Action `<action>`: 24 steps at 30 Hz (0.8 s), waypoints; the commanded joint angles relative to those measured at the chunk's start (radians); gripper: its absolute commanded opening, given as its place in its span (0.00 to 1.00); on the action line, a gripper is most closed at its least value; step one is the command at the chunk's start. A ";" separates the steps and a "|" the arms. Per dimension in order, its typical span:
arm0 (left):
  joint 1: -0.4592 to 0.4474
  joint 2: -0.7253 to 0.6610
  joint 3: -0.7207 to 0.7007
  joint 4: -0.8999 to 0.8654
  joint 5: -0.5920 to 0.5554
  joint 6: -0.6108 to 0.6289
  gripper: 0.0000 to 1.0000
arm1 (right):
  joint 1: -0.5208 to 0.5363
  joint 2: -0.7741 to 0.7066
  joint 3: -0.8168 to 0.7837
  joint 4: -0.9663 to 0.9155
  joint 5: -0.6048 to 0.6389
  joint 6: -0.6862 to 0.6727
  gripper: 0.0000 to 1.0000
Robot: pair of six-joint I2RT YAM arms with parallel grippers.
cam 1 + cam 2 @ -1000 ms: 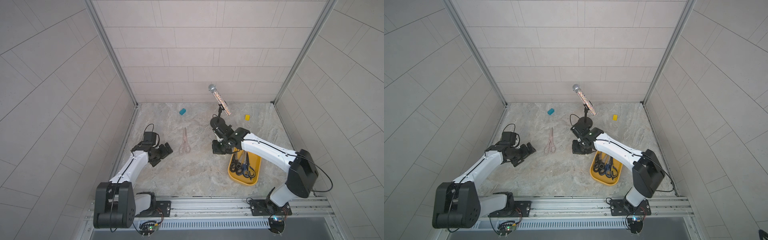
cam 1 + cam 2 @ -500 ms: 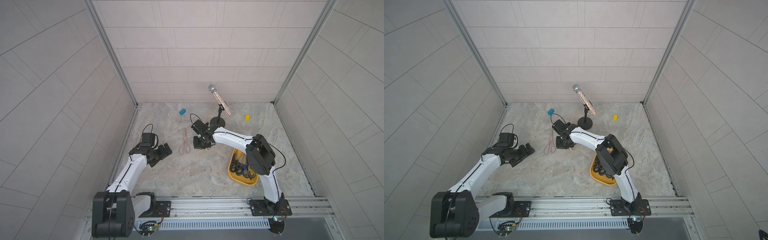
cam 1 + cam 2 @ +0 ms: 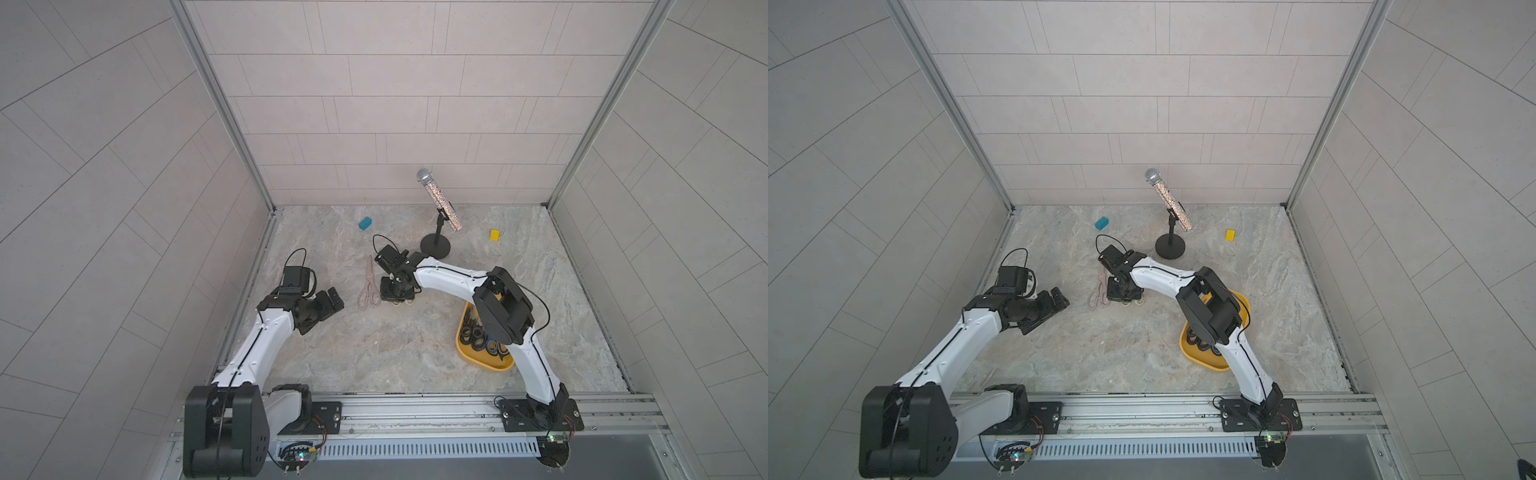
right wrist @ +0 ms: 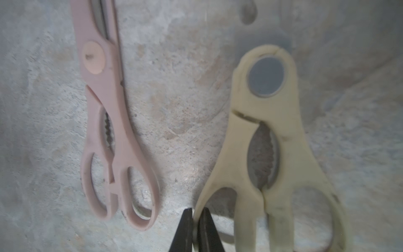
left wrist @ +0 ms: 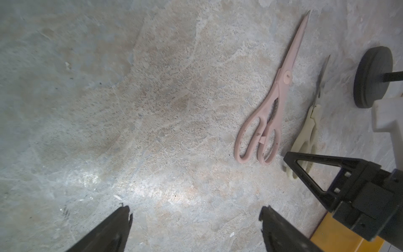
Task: Take the scissors out of the storage box
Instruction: Place the scissors at the center of the board, then move the distractor to the center of the board.
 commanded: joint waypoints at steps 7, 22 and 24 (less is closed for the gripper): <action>0.006 0.001 -0.012 -0.018 -0.010 0.015 1.00 | -0.010 -0.048 0.053 -0.034 0.017 -0.009 0.29; -0.003 0.108 0.125 0.003 0.036 -0.043 1.00 | -0.282 -0.373 -0.386 0.177 -0.048 0.041 0.29; -0.006 0.114 0.137 0.003 0.038 -0.048 1.00 | -0.323 -0.389 -0.450 0.237 -0.065 0.062 0.28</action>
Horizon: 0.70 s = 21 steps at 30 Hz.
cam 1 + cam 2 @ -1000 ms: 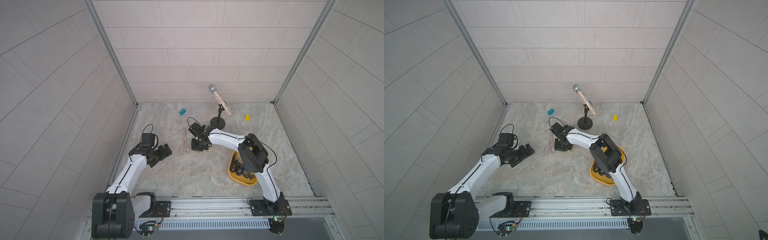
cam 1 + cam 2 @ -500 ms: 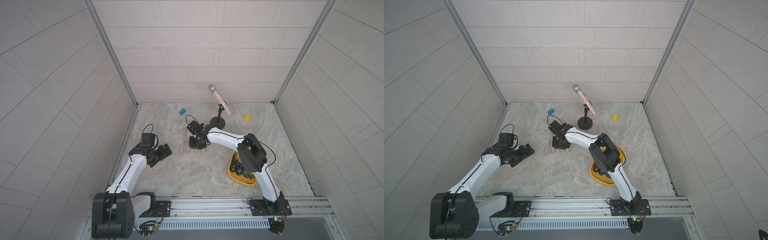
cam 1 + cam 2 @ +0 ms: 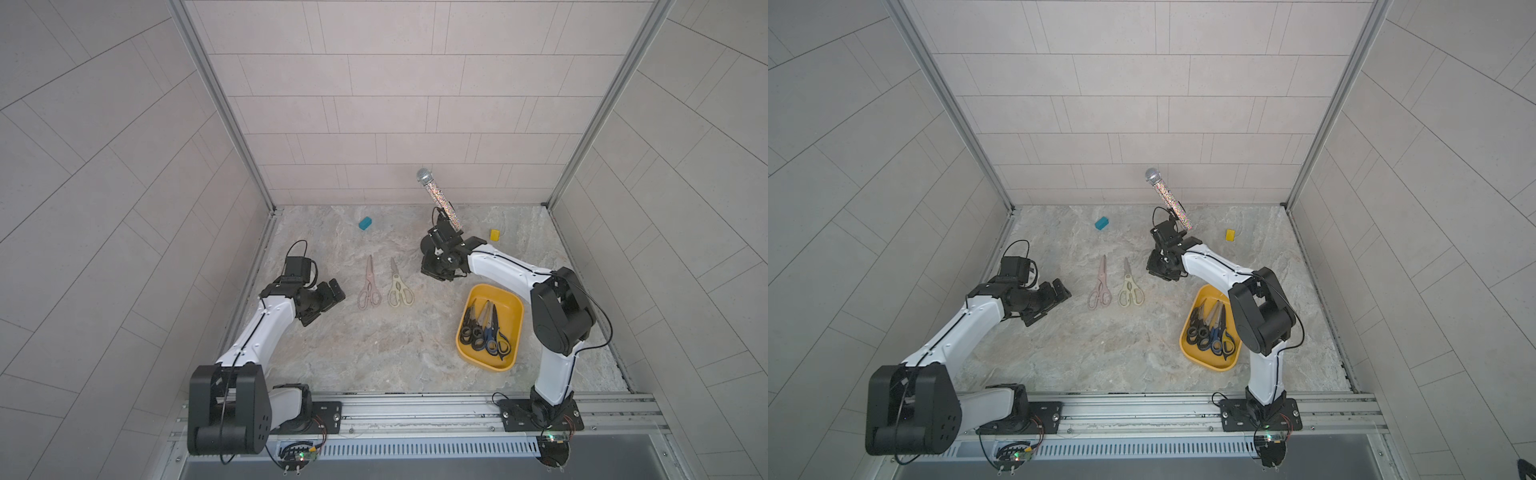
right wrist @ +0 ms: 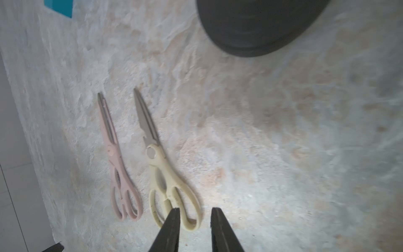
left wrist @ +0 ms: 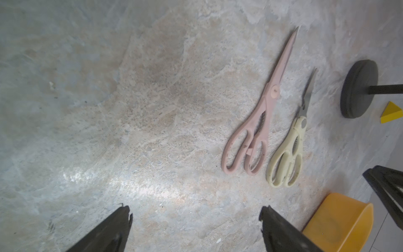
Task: Take the scissors out of the storage box
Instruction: Move the distractor to the center of the board.
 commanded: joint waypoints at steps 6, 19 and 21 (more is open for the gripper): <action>-0.009 0.004 0.029 0.005 -0.011 -0.024 1.00 | -0.103 0.005 -0.248 0.442 -0.065 0.133 0.28; -0.007 -0.020 0.023 -0.006 -0.024 -0.015 1.00 | -0.141 0.274 -0.081 0.585 0.013 0.217 0.28; -0.009 -0.021 0.025 -0.018 -0.027 -0.012 1.00 | -0.148 0.310 -0.044 0.574 0.025 0.214 0.28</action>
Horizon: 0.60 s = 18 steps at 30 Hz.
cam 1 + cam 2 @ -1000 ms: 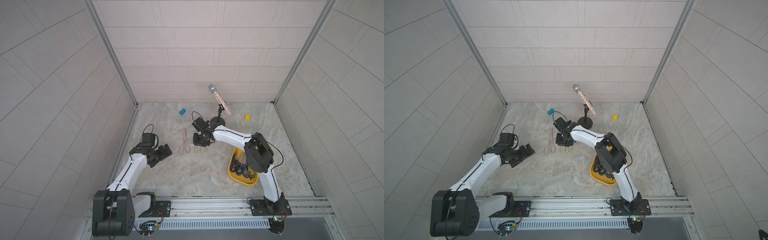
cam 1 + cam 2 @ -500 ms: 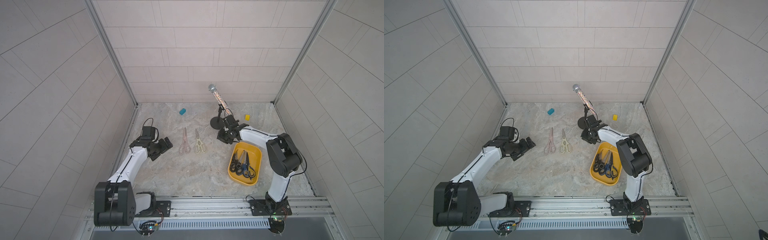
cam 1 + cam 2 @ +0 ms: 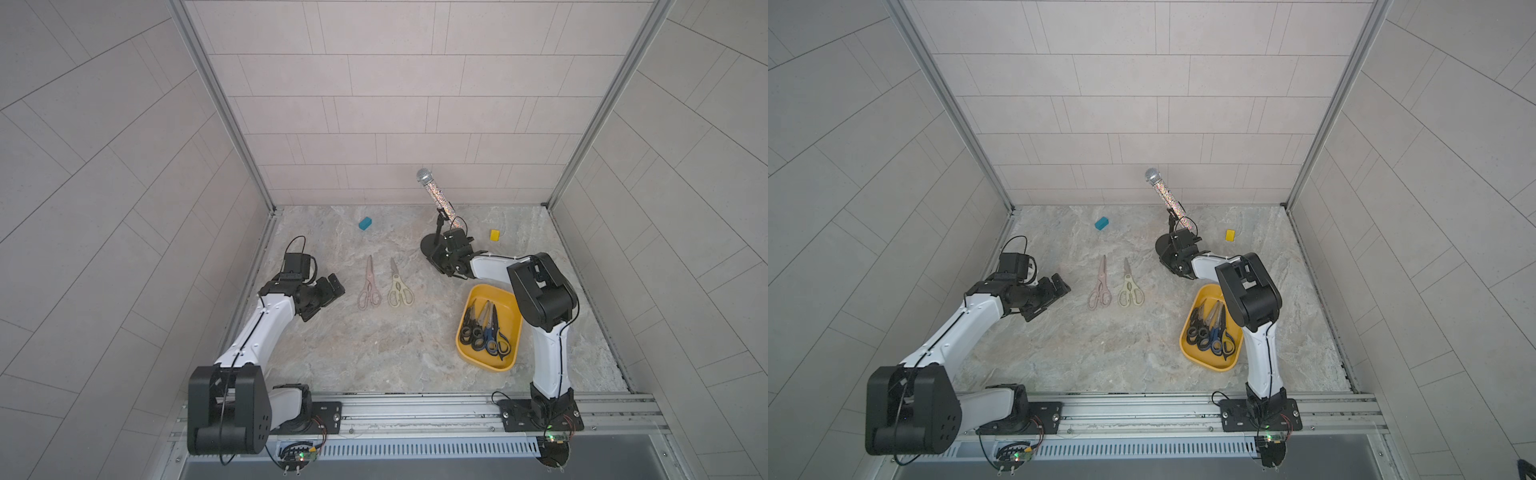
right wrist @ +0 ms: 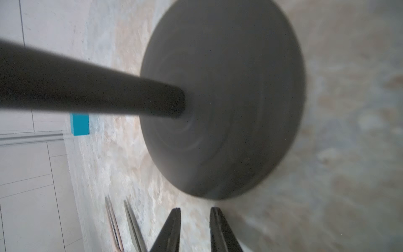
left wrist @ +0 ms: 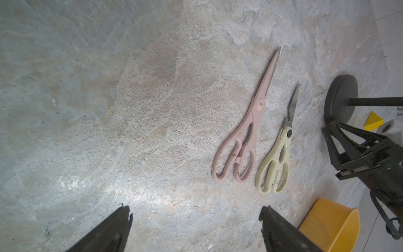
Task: Take the scissors out of the storage box
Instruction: Move the distractor to the center of the board.
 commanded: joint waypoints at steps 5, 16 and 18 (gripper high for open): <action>-0.004 -0.014 0.015 -0.043 -0.016 0.018 1.00 | -0.040 0.131 0.105 -0.039 0.063 -0.003 0.28; -0.004 0.023 0.043 -0.042 -0.007 0.025 1.00 | -0.099 0.199 0.303 -0.118 -0.020 -0.158 0.28; -0.005 0.032 0.047 -0.040 -0.007 0.030 1.00 | -0.103 0.171 0.312 -0.119 -0.067 -0.183 0.28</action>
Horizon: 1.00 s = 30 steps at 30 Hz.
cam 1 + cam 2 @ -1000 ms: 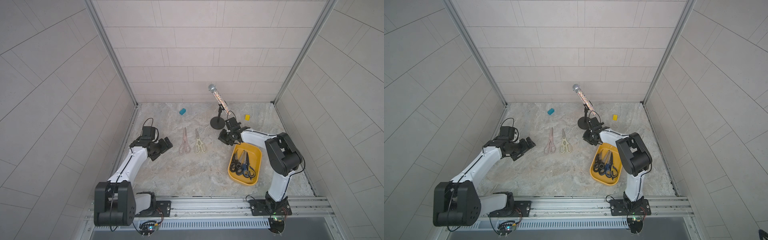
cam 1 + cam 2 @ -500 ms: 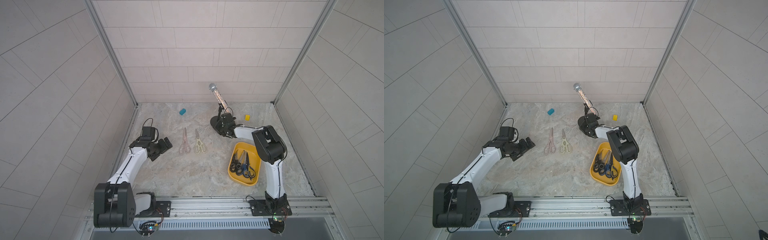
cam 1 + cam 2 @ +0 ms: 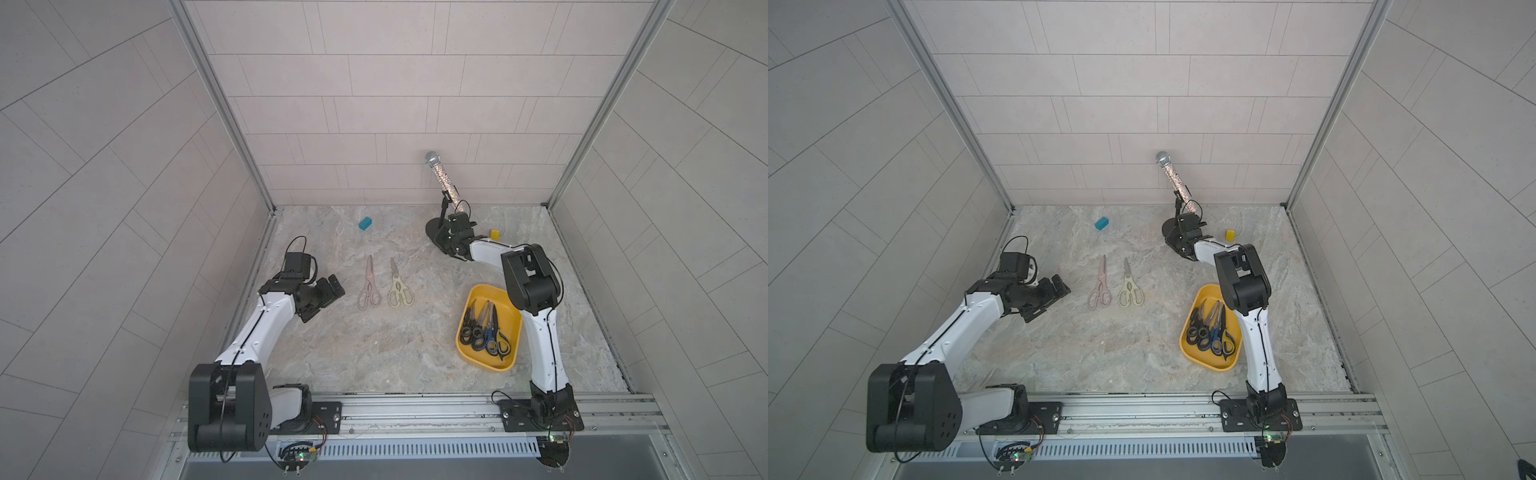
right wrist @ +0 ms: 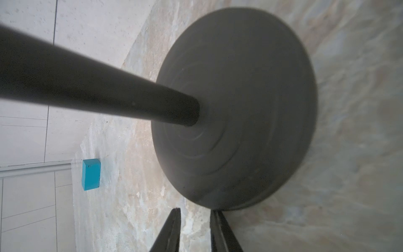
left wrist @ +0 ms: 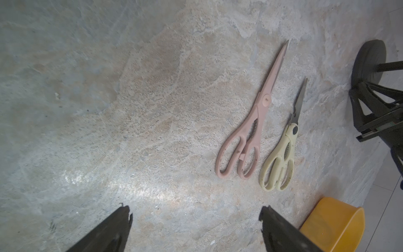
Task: Take the scissors out of the storage box
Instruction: Move the distractor to the center of the board, then pick up the scissors from the storage box.
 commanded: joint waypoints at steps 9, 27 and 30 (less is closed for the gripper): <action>-0.004 0.019 0.035 0.022 -0.001 0.007 1.00 | -0.004 -0.286 -0.111 -0.111 -0.182 -0.083 0.34; -0.117 0.046 -0.035 0.123 0.039 -0.029 1.00 | 0.028 -1.056 -0.566 -1.008 0.050 -0.305 0.37; -0.136 0.044 -0.044 0.123 0.042 -0.030 1.00 | 0.034 -1.156 -0.625 -1.105 0.097 -0.298 0.35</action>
